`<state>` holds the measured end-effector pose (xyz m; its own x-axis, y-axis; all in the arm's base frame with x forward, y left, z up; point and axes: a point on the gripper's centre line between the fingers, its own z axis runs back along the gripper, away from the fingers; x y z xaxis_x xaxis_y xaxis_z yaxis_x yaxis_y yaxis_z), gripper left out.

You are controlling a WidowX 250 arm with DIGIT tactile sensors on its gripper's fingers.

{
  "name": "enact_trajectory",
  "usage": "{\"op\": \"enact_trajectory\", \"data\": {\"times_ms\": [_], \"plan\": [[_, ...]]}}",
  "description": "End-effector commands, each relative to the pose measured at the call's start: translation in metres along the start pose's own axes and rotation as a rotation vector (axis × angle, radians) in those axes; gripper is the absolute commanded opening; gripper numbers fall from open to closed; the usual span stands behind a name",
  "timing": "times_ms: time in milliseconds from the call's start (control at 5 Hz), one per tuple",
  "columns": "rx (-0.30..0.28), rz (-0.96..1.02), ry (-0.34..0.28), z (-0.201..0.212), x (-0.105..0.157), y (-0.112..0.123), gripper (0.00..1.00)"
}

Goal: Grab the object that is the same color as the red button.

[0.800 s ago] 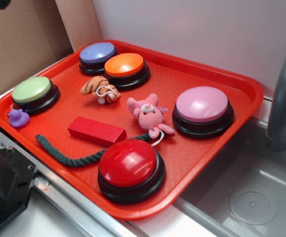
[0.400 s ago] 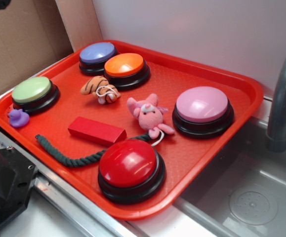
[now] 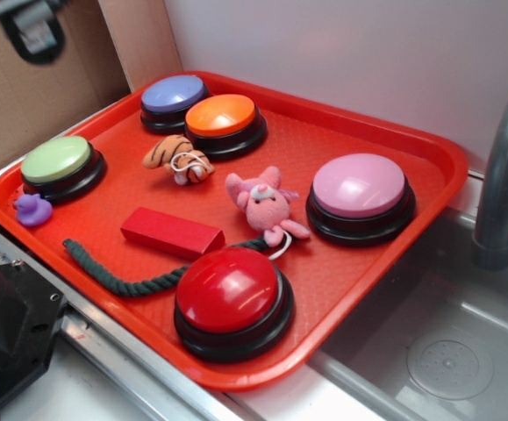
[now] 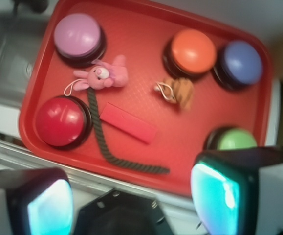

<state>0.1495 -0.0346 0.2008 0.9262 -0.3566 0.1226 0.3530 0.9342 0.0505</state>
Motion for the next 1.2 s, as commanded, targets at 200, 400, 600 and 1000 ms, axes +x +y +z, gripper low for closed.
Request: {"op": "enact_trajectory", "data": {"times_ms": [200,400,600,1000], "plan": [[-0.087,-0.545,-0.103,-0.083,0.02,0.008,1.0],[-0.164,-0.667,-0.109,-0.116,0.019,0.012,1.0],[-0.149,-0.702,-0.107,-0.141,0.018,0.01,1.0],[-0.099,-0.833,-0.152,-0.168,0.011,0.008,1.0]]}}
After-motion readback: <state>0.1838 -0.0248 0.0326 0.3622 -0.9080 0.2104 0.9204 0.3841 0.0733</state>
